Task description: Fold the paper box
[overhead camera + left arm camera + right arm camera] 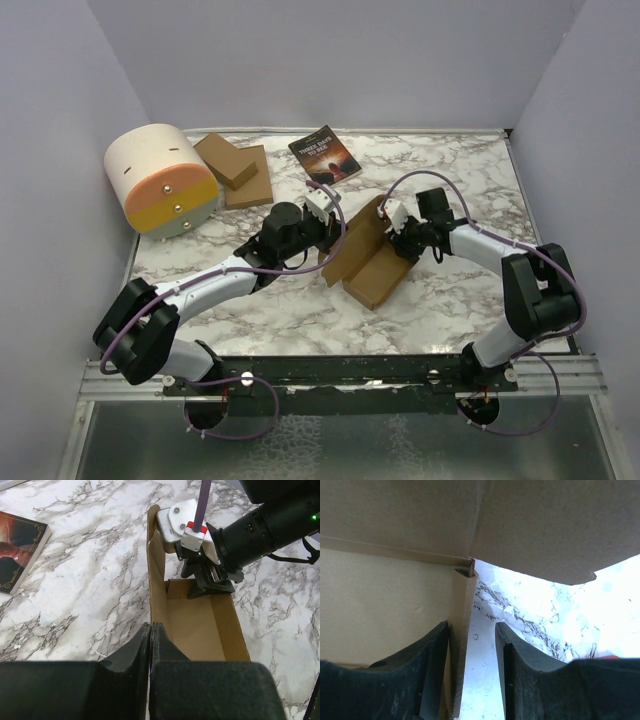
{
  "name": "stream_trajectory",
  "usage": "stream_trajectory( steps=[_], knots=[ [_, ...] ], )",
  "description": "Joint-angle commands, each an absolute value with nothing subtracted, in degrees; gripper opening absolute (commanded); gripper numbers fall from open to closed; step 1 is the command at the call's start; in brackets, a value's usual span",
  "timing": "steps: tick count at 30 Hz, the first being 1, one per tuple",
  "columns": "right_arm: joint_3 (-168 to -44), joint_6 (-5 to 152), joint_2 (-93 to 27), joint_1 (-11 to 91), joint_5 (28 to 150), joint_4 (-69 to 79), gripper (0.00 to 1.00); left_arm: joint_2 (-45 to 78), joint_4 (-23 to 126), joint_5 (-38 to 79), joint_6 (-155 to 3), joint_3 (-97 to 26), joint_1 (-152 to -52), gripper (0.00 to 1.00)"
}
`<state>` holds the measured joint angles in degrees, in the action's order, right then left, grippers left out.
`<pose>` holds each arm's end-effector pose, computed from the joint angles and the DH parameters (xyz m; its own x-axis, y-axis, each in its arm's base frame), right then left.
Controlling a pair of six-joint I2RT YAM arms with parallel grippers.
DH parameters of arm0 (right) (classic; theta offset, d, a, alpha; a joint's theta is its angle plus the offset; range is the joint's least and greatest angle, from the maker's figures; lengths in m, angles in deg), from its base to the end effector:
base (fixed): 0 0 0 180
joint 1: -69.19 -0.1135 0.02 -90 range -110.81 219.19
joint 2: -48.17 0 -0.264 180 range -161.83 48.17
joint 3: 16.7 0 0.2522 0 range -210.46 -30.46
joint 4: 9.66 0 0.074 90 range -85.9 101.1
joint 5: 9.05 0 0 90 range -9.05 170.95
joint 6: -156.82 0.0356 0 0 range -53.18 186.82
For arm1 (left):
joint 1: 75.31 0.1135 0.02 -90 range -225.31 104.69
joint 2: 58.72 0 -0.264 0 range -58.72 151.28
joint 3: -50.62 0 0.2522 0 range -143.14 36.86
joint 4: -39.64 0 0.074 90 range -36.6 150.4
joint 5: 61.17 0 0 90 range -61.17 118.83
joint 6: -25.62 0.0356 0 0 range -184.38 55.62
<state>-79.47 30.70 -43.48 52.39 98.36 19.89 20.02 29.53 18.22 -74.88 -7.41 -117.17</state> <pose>0.2889 0.0983 0.1636 -0.4079 -0.7107 -0.5732 -0.8247 0.5561 -0.1027 0.2276 -0.2127 0.2632 -0.2788 0.0093 -0.9603 0.7525 0.6234 -0.2124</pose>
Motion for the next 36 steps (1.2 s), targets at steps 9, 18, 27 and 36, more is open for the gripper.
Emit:
stream_trajectory(
  steps=[9, 18, 27, 36],
  knots=[
    [-79.68, 32.08, -39.83, 53.19, 101.74, 19.29, 0.45, 18.96, 28.97, 19.08, -74.17, -9.8, -117.23, 0.0],
    [-79.37, 30.1, -45.38, 53.15, 98.05, 19.36, 0.13, 19.71, 28.8, 18.57, -74.21, -10.59, -117.23, 0.0],
    [-78.25, 30.09, -46.72, 50.6, 89.69, 16.55, 0.05, 20.02, 28.09, 18.29, -74.49, -10.34, -117.32, 0.0],
    [-80.11, 31.37, -45.27, 50.63, 99.74, 20.58, 0.22, 19.53, 28.42, 19.07, -74.18, -9.48, -117.32, 0.0]
  ],
)
